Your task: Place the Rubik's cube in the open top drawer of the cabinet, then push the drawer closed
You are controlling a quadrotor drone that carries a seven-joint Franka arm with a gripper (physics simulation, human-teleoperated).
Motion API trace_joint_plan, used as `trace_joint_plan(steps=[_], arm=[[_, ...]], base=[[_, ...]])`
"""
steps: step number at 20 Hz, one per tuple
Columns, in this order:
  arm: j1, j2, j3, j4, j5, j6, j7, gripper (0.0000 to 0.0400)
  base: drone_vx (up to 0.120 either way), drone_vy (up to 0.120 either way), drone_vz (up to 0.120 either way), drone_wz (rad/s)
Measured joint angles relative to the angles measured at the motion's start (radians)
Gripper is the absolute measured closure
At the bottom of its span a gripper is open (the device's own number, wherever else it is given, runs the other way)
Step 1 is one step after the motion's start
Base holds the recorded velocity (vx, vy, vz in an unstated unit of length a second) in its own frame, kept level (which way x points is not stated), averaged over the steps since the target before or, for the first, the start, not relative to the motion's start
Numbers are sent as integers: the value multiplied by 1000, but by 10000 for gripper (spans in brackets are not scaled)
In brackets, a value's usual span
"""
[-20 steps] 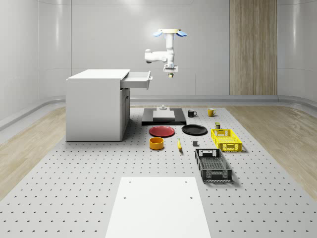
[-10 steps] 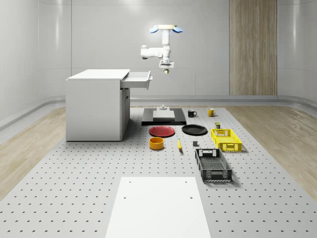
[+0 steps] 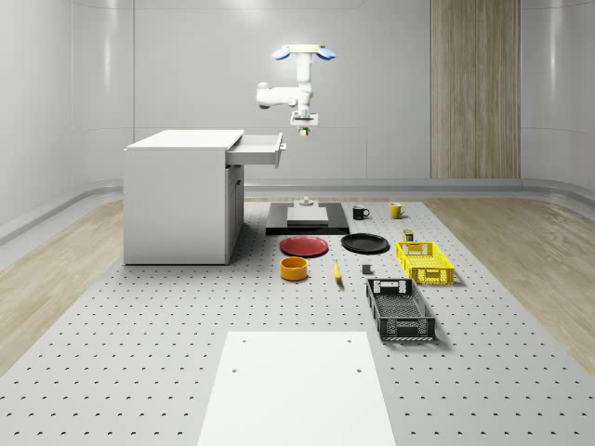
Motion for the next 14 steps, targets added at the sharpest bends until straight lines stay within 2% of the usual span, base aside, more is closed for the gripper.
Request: trace_joint_plan(steps=[13,14], arm=[[-1,-8,1,0,3,8,1,75],[-2,-9,1,0,3,8,1,75]], base=[[0,-120,0,0],[0,-120,80,0]])
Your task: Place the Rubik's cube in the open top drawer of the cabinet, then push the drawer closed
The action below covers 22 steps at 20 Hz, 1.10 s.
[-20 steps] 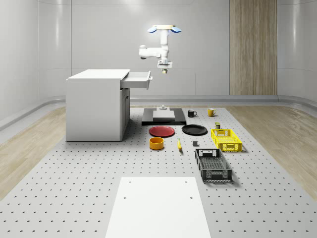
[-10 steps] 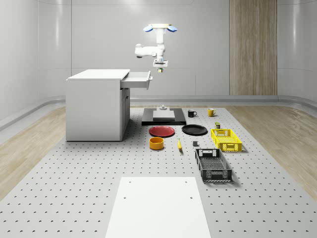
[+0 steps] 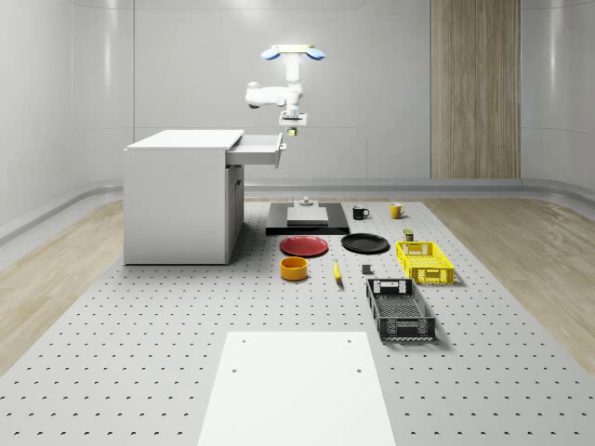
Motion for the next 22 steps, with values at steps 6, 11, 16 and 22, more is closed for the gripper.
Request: trace_joint_plan(steps=[6,11,16,22], arm=[[-1,-3,0,0,1,3,0,75],[-1,-5,1,0,2,5,1,75],[-1,-7,1,0,3,7,1,75],[-2,-9,1,0,4,9,1,75]], base=[[0,-120,47,0],[56,-120,0,0],[72,-120,0,0],[0,-120,0,0]])
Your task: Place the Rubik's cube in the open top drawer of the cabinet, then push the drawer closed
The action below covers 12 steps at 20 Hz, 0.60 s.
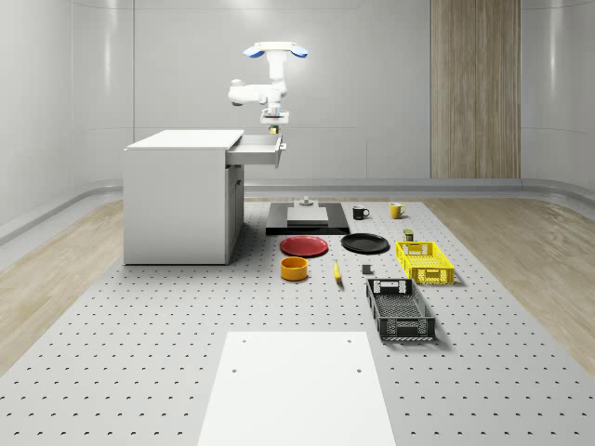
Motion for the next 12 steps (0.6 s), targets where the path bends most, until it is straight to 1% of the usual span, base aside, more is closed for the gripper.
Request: trace_joint_plan(steps=[5,6,10,11,12], arm=[[0,-2,0,0,1,1,0,75],[0,-2,0,0,1,2,0,75],[-1,-3,0,0,1,3,0,75],[-1,-3,0,0,1,3,0,75],[-1,-3,0,0,1,3,0,75]], base=[[0,-120,0,0],[0,-120,-80,0],[0,-120,-120,0],[0,-120,-80,0],[0,-120,0,0]])
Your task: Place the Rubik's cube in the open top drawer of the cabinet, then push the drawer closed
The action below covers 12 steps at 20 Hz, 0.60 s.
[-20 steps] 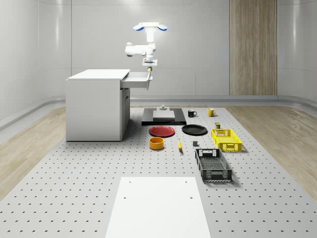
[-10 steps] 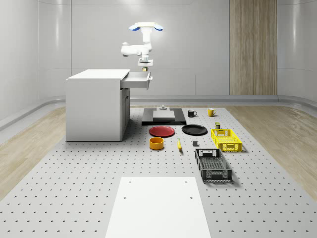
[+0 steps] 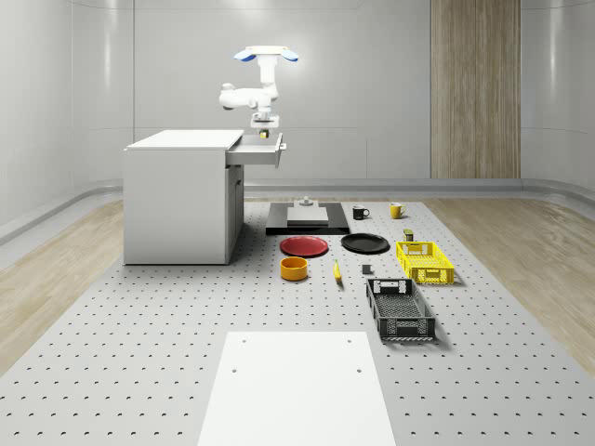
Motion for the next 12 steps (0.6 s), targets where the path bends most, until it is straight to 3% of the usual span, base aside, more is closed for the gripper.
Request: trace_joint_plan(steps=[4,12], arm=[[0,-1,-1,0,-1,1,0,75],[-14,-5,-96,18,-90,34,2,75]], base=[[0,-100,0,0],[0,0,0,0]])
